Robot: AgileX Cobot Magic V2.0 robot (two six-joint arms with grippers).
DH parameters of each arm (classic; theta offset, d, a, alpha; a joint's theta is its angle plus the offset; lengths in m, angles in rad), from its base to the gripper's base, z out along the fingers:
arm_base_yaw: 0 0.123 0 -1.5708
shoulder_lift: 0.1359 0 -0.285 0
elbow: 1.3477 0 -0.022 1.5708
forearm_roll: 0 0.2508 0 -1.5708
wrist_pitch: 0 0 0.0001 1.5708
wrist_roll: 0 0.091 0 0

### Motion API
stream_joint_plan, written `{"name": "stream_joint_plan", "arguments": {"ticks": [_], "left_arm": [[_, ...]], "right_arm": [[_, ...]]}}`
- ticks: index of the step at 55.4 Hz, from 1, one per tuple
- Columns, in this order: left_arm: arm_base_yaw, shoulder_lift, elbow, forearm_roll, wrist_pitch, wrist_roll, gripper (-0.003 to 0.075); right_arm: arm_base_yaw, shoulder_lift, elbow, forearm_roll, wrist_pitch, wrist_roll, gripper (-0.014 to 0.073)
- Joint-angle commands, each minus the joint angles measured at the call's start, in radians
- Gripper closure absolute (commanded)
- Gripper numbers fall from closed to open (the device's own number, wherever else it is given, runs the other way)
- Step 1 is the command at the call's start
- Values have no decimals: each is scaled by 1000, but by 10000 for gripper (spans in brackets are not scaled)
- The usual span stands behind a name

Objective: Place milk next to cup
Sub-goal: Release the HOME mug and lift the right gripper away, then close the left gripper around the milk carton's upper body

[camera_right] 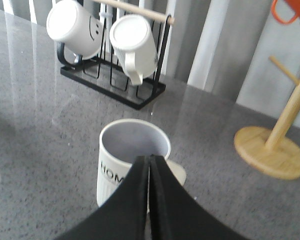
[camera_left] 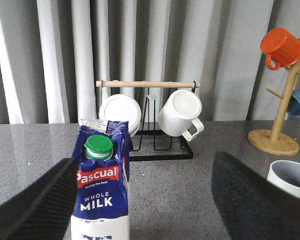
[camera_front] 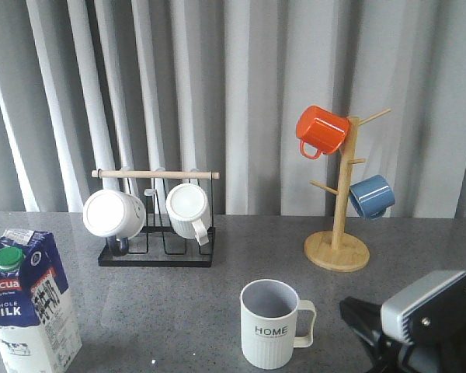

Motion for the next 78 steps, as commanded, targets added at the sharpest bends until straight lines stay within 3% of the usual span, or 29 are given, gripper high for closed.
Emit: {"name": "stream_joint_plan", "arguments": {"ticks": [1,10,16,23,33,47,65,78], "left_arm": [[-5,5,-35,-7,-65,-1,176],[-5,5,-35,-7,-77,-1,176],[-5,5,-35,-17,-78,-4,176],[-5,5,-35,-41,-65,-20,176],[-5,40,-35,-28,-102,-19,176],[-5,201,-35,77,-214,6,172],[-3,366,-35,61,-322,-30,45],[5,397,-35,61,-400,-7,35]], "right_arm": [[-8,-93,-78,100,-18,-113,602],[-162,-234,-97,279,6,-237,599],[-331,-299,-97,353,128,-341,596],[-518,-337,-97,373,285,-363,596],[-519,-343,-97,394,204,-354,596],[-519,-343,-97,394,203,-354,596],[-519,-343,-97,394,202,-353,596],[-519,-343,-97,394,202,-353,596]]}}
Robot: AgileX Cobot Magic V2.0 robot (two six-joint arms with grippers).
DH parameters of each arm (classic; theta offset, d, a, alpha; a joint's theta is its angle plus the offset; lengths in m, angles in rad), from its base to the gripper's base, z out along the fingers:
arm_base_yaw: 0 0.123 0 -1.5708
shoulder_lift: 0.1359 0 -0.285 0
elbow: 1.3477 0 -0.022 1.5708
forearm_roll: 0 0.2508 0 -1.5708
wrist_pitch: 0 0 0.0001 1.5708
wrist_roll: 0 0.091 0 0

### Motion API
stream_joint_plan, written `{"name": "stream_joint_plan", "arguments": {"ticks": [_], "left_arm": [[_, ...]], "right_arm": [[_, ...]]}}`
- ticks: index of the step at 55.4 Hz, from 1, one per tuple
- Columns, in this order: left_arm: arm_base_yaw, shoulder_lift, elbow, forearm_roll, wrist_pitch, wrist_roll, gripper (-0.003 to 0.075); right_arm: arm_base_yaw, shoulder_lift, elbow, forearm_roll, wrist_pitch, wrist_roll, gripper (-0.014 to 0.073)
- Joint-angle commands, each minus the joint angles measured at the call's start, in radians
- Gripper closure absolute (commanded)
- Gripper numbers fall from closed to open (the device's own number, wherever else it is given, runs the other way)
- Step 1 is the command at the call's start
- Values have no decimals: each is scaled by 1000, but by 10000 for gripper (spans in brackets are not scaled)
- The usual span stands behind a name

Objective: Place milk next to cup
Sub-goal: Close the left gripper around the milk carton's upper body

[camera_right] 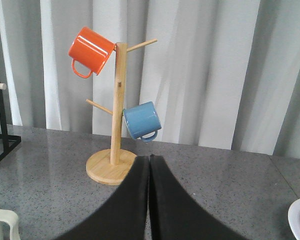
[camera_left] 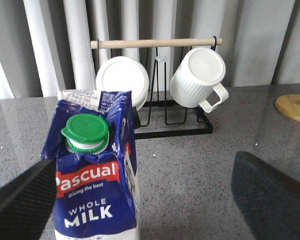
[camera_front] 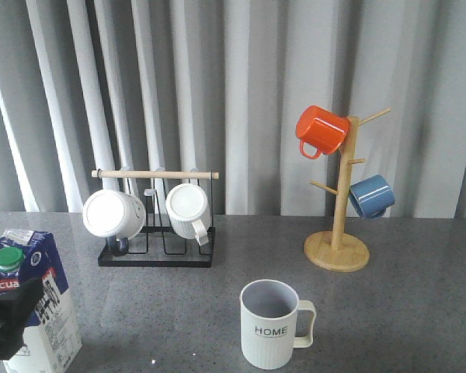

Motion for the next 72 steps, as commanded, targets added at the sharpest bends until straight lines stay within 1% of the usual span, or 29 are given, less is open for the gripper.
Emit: {"name": "stream_joint_plan", "arguments": {"ticks": [1,6,10,14,25,37,47,51,55,72], "left_arm": [[9,3,-35,-8,-120,15,35],[53,20,-35,-34,-133,16,35],[100,39,-35,-84,-153,15,35],[119,58,-35,-110,-167,16,35],[115,99,-35,-109,-170,16,35],[114,101,-35,-101,-221,16,40],[56,100,-35,-98,-202,19,57],[45,100,-35,-58,-199,25,64],[45,100,-35,-21,-202,25,71],[45,136,-35,-24,-260,24,80]], "right_arm": [[-3,-4,-33,2,-67,-10,596],[-3,-4,-33,2,-67,-10,596],[-3,-4,-31,2,-67,-10,596],[-3,-4,-31,2,-67,-10,596],[-3,-4,-31,2,-67,-11,596],[-3,-4,-31,2,-67,-17,596],[-3,-4,-31,2,-67,-17,596],[-3,-4,-31,2,-67,-17,596],[-3,-4,-31,2,-67,-17,596],[-3,-4,-31,2,-67,-17,596]]}}
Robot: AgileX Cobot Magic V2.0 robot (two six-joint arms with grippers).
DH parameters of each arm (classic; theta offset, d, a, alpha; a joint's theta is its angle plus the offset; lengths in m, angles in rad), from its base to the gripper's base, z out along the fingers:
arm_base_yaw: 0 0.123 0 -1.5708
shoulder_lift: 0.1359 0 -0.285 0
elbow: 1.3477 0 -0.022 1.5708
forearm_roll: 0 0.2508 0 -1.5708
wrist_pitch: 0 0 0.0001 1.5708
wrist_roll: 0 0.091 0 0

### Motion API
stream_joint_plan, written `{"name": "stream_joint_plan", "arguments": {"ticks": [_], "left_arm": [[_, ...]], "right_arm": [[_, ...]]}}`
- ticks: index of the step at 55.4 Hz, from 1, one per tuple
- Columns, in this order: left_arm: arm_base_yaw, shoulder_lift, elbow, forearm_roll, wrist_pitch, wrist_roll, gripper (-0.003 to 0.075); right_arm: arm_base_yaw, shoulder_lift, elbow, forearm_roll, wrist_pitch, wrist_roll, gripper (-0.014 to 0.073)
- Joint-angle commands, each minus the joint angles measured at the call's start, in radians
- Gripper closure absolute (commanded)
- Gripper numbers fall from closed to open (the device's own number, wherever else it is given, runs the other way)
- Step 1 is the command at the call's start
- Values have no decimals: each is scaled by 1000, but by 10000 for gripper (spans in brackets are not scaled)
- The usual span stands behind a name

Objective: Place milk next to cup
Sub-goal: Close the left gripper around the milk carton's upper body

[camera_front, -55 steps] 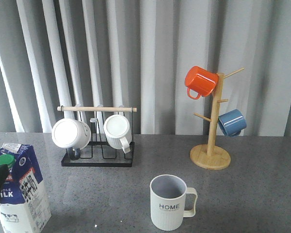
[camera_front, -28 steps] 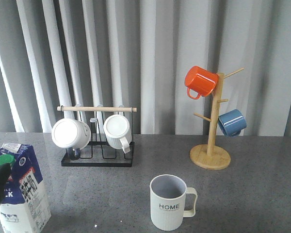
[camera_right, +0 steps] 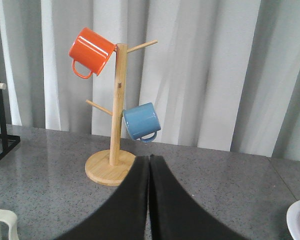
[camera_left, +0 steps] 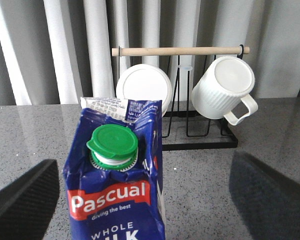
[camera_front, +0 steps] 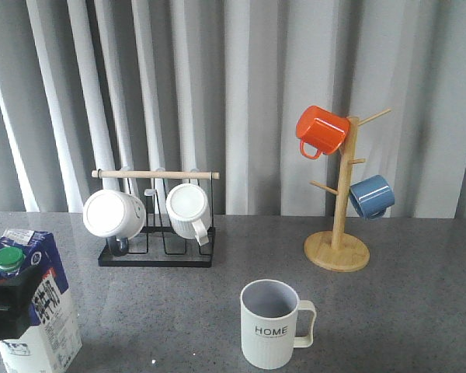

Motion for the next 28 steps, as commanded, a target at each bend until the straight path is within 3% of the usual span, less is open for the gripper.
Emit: {"name": "stream_joint_plan", "arguments": {"ticks": [1,28], "left_arm": [[-5,14,-35,0,-104,-1,81],[78,69,-35,-46,-178,-4,145]], "right_arm": [[-3,-4,-31,1,-66,-8,596],[-3,-4,-31,1,-66,-8,596]]}}
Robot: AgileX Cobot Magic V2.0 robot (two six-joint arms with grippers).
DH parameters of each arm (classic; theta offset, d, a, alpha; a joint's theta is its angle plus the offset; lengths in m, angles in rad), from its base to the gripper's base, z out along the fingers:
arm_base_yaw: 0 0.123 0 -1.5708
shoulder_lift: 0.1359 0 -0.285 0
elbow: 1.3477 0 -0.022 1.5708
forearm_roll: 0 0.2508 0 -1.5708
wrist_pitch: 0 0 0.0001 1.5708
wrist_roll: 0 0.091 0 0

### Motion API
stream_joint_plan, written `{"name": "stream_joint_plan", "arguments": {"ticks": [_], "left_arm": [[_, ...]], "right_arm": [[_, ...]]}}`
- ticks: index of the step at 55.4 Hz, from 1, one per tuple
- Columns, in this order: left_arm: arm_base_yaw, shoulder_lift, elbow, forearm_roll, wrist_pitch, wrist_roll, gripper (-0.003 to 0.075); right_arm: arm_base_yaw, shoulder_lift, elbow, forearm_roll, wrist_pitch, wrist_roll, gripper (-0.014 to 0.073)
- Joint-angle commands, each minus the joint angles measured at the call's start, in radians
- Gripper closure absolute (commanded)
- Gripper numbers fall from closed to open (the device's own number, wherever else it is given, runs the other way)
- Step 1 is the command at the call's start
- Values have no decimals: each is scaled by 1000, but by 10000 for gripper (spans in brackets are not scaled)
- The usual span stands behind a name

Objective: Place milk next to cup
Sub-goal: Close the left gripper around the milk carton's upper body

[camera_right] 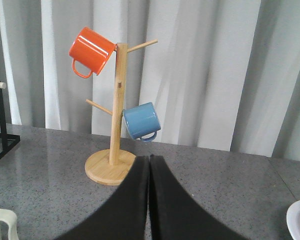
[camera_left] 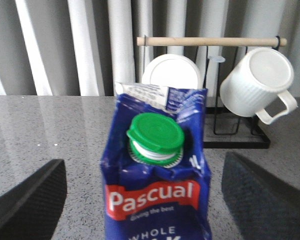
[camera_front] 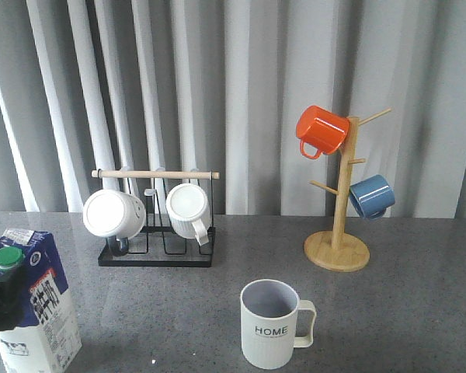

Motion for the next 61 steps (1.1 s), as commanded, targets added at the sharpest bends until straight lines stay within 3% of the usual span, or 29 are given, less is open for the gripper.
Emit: {"name": "stream_joint_plan", "arguments": {"ticks": [1,44,61], "left_arm": [[11,-16,-35,-38,-108,-4,146],[-2,25,-35,-36,-131,-38,148],[-17,25,-35,31,-153,-22,148]], "right_arm": [[-3,-4,-31,1,-66,-6,596],[-3,-4,-31,1,-66,-6,596],[-3,-4,-31,1,-66,-6,596]]}}
